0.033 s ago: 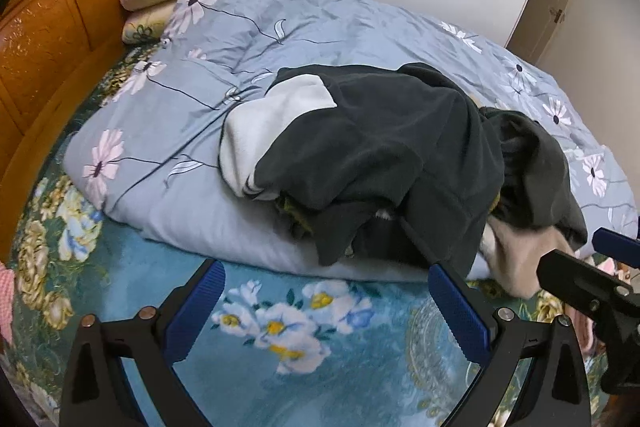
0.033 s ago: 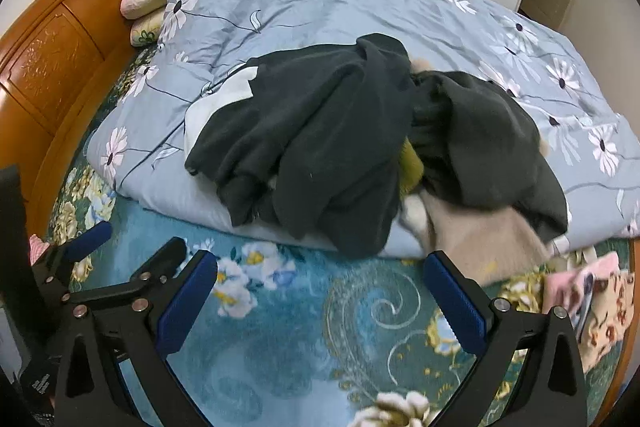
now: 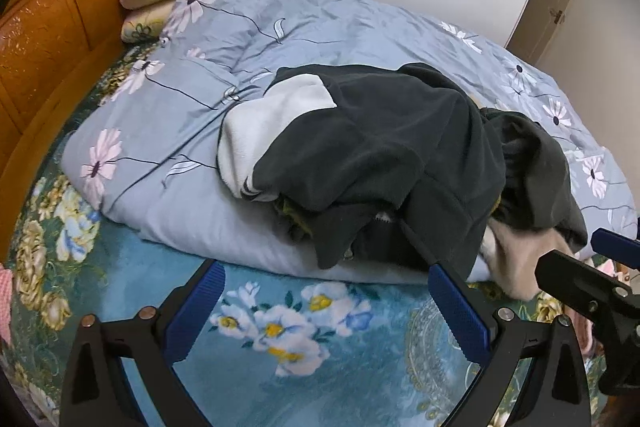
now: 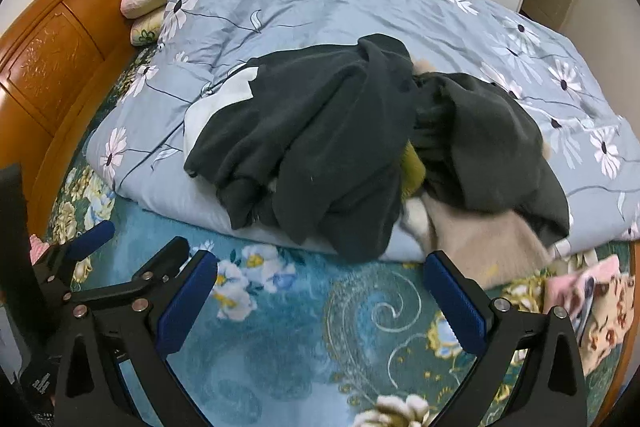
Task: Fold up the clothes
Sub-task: 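Move both grippers toward the black-and-white hoodie on the clothes pile, then grasp the hoodie edge with the left gripper while the right gripper grasps another edge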
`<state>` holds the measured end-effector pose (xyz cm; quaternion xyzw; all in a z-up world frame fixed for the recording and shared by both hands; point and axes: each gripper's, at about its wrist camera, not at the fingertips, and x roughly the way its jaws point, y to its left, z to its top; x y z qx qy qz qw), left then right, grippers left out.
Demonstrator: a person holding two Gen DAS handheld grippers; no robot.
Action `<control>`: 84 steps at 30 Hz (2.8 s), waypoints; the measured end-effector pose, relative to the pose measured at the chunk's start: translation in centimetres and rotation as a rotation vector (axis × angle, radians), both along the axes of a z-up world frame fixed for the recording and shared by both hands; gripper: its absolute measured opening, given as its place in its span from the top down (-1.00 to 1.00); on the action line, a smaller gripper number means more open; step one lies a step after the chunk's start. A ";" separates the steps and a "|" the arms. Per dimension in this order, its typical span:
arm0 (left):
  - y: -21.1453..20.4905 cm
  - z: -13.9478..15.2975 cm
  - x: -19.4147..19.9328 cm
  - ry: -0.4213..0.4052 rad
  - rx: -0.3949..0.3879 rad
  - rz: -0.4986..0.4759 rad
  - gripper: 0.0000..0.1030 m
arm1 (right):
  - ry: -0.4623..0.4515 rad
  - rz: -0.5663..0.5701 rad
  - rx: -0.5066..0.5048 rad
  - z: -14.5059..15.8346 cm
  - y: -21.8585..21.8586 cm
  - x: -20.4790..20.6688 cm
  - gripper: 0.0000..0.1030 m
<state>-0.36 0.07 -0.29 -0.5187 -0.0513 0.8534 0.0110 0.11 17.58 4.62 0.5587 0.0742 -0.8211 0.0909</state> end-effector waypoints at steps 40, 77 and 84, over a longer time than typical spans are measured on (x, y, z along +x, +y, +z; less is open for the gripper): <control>-1.7 -5.0 -4.4 0.091 0.108 -0.015 -1.00 | 0.069 0.079 0.080 -4.6 -2.8 -5.4 -1.00; -7.0 -7.3 -8.8 -0.054 0.239 0.048 -1.00 | 0.015 0.051 -0.015 -5.5 -0.3 -7.2 -1.00; -7.8 -9.7 -10.8 -0.158 0.478 0.153 -0.96 | -0.032 -0.099 -0.112 -6.7 1.7 -9.8 -0.45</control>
